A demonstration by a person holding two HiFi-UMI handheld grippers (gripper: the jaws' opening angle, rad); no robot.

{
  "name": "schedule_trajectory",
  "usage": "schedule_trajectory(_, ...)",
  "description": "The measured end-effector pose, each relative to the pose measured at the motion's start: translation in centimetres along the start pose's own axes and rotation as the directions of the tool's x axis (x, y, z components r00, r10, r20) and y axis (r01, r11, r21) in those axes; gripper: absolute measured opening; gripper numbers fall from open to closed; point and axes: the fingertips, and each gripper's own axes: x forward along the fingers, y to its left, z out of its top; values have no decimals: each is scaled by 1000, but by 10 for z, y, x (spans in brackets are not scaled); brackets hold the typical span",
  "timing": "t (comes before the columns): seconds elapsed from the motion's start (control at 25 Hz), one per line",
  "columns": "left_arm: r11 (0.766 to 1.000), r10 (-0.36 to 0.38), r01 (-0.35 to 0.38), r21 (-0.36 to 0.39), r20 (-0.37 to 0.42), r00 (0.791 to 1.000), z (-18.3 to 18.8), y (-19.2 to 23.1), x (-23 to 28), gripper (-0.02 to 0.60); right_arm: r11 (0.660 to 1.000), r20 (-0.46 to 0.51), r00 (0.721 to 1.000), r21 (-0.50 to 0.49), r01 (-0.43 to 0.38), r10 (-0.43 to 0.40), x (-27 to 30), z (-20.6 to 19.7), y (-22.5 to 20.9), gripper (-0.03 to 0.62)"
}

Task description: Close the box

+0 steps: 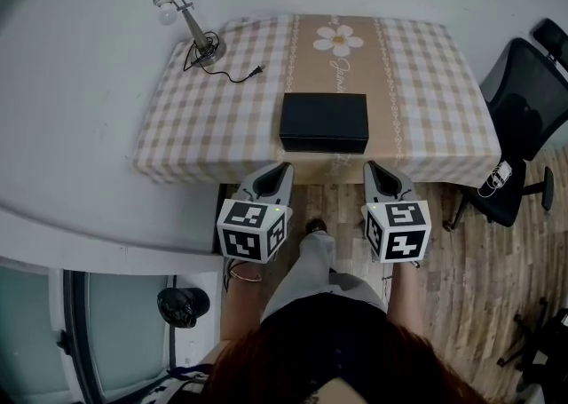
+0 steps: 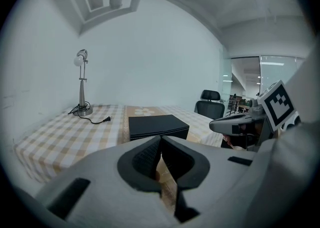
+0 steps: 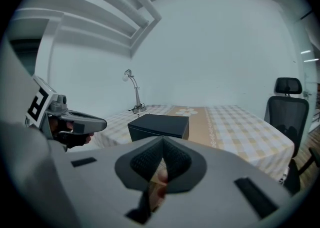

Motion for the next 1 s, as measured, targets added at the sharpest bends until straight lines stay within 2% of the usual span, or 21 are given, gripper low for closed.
schedule_trajectory(0.44, 995, -42, 37, 88, 61, 997, 28, -31, -14, 28, 1000, 93, 996, -19, -2, 4, -20, 19, 9, 17)
schedule_trajectory(1.0, 988, -93, 83, 128, 71, 993, 29, -41, -32, 28, 1000, 154, 988, 7, 23, -23, -31, 30, 17, 17)
